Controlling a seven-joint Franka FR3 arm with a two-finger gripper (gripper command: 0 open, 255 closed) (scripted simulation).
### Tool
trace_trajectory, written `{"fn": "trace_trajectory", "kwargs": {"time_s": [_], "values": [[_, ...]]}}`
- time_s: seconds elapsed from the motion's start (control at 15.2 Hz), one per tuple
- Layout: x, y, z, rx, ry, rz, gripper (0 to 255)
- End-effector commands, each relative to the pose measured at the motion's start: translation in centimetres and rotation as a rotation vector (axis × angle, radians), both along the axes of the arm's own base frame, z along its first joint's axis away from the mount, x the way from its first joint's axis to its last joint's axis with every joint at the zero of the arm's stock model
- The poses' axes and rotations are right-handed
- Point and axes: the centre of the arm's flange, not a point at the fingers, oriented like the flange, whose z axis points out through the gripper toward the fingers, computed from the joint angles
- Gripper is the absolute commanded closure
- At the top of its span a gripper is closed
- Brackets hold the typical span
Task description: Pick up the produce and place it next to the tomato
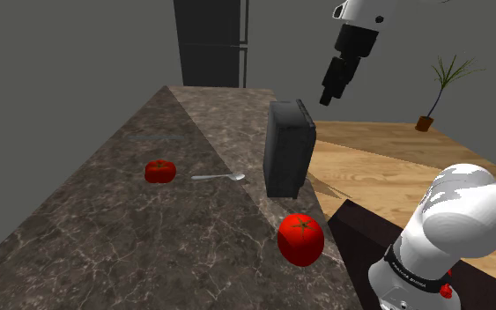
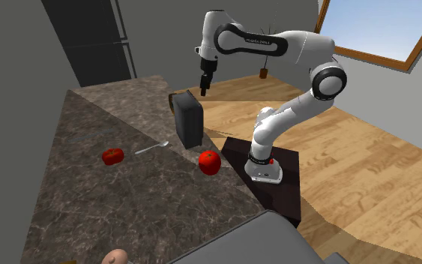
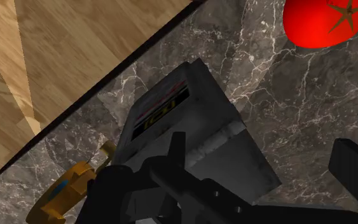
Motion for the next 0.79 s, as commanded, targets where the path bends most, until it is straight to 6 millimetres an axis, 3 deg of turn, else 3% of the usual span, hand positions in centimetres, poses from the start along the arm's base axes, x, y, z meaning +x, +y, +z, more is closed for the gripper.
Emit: {"fn": "trace_trajectory", "kwargs": {"time_s": [0.0, 0.73], "values": [[0.0, 0.0, 0.0, 0.0, 0.0, 0.0, 0], [-2.5, 10.8, -9.6, -0.06, 0.092, 0.055, 0]]}}
